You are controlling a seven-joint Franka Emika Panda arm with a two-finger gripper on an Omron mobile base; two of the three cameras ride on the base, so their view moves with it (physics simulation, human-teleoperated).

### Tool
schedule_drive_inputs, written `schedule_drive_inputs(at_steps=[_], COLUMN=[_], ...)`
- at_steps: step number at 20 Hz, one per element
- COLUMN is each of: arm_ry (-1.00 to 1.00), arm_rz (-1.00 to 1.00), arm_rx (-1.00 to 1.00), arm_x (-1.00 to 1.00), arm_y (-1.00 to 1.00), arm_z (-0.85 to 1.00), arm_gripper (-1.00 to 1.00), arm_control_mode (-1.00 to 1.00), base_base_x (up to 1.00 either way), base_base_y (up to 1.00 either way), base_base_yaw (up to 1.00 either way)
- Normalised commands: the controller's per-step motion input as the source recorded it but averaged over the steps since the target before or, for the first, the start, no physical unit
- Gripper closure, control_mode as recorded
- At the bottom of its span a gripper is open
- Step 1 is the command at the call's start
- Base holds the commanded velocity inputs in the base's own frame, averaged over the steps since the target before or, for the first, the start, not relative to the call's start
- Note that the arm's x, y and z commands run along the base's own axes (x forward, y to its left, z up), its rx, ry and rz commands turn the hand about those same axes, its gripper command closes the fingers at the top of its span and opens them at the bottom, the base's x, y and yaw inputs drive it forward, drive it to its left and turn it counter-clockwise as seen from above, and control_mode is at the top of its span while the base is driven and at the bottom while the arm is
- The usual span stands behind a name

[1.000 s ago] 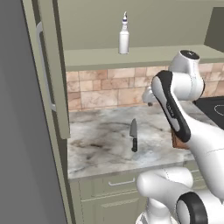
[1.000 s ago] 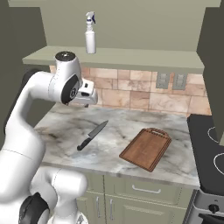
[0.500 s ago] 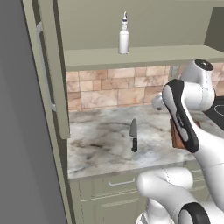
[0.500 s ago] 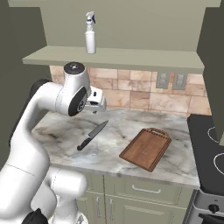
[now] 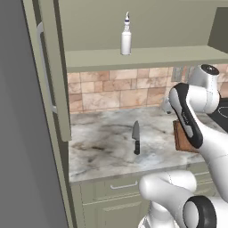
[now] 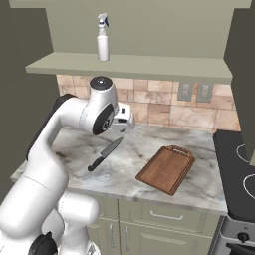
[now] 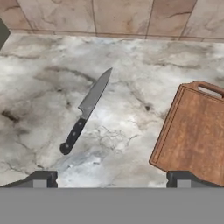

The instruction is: Move the cutting board and knife to the sink. Then move spray from the cabinet to the counter.

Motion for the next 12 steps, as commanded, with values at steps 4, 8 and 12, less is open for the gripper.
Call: schedule_drive_inputs(at_steps=[4,8,12], arm_ry=[0.03,0.03,0.03], arm_rz=[0.00,0.00,0.00], arm_rx=[-0.10,-0.09,-0.04], arm_x=[0.35,0.41,0.43], arm_y=[-0.39,-0.37,-0.35], arm_z=[-0.29,-0.33,-0.32], arm_gripper=[-1.00,-1.00,-1.00], arm_control_mode=[-1.00,-1.00,-1.00], base_base_x=[0.00,0.00,0.00], base_base_y=[0.00,0.00,0.00], base_base_yaw=[0.00,0.00,0.00])
